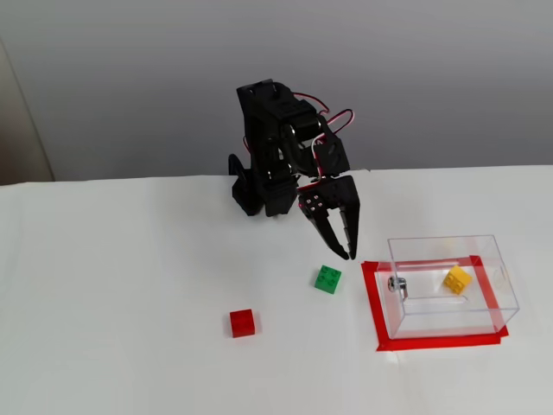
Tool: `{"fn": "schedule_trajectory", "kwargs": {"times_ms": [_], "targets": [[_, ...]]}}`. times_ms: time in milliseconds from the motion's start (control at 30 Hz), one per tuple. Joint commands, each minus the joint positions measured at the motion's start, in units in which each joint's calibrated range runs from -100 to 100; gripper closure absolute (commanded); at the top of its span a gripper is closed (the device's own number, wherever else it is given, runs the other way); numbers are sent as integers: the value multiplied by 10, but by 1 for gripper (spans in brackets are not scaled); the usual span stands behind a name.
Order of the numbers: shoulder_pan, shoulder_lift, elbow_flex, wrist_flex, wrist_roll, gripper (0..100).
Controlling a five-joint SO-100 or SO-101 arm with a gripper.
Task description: Pick the yellow lego brick and place it into the transparent box
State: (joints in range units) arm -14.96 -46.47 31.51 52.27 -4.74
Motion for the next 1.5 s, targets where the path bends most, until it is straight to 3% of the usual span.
{"fn": "schedule_trajectory", "kwargs": {"times_ms": [0,400,633,1467], "targets": [[66,-57,47,-4,2,99],[183,-158,260,-7,5,99],[238,-264,396,-7,46,99],[202,-515,662,2,44,99]]}}
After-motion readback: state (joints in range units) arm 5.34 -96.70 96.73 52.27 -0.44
